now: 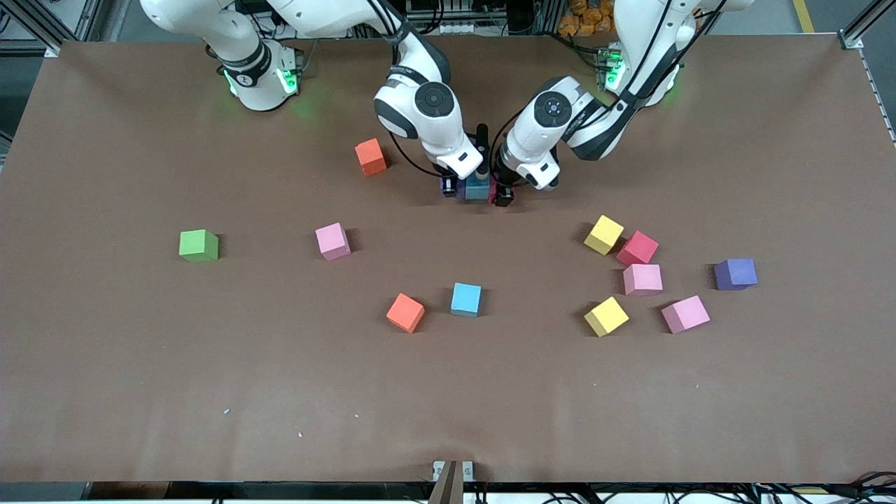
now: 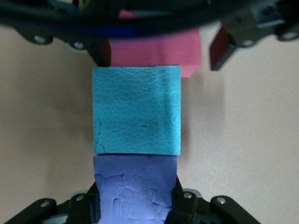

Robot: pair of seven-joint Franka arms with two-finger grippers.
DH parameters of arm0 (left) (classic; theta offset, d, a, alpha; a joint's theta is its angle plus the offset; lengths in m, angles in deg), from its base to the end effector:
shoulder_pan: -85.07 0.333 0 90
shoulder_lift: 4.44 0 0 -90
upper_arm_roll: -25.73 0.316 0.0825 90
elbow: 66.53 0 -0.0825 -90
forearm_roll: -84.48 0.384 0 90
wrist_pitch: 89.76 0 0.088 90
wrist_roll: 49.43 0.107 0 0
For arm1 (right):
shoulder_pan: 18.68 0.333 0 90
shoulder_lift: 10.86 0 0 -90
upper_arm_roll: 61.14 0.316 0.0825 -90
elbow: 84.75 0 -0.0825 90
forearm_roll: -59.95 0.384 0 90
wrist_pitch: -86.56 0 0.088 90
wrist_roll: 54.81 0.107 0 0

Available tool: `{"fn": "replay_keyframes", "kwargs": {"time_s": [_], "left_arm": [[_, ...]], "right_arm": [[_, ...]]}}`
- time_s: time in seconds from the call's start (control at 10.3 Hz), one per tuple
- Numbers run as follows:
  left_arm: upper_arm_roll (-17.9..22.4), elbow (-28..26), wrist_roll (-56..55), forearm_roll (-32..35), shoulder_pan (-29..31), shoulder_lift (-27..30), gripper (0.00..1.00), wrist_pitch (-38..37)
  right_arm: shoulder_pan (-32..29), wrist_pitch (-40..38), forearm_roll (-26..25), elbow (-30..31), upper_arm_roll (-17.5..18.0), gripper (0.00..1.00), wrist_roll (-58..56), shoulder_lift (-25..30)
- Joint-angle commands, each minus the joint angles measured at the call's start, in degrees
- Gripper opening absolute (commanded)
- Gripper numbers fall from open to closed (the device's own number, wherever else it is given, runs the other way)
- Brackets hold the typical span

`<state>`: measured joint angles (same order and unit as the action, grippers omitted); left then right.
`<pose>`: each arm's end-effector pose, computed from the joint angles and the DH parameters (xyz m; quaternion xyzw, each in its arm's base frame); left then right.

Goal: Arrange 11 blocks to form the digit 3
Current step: 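Press the magenta and purple cubes against the cyan cube in a row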

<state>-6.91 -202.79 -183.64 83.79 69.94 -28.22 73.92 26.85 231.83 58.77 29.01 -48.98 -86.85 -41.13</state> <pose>0.3391 -0.3900 0.1889 0.7006 0.7022 -0.1111 0.0609 0.3313 0.5177 0.2037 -0.7125 -0.6999 -0.0060 0.0495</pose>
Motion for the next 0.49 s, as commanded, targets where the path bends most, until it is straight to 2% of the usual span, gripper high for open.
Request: {"fn": "replay_keyframes", "kwargs": {"time_s": [0.0, 0.39], "left_arm": [[-0.14, 1.08, 0.35, -0.27, 0.10, -0.48, 1.00, 0.15], [-0.14, 0.64, 0.52, -0.18, 0.10, 1.71, 1.00, -2.73]], "right_arm": [[0.87, -0.25, 0.05, -0.91, -0.20, 1.00, 0.40, -0.58], [0.87, -0.34, 0.04, -0.91, -0.12, 1.00, 0.57, -0.50]]}}
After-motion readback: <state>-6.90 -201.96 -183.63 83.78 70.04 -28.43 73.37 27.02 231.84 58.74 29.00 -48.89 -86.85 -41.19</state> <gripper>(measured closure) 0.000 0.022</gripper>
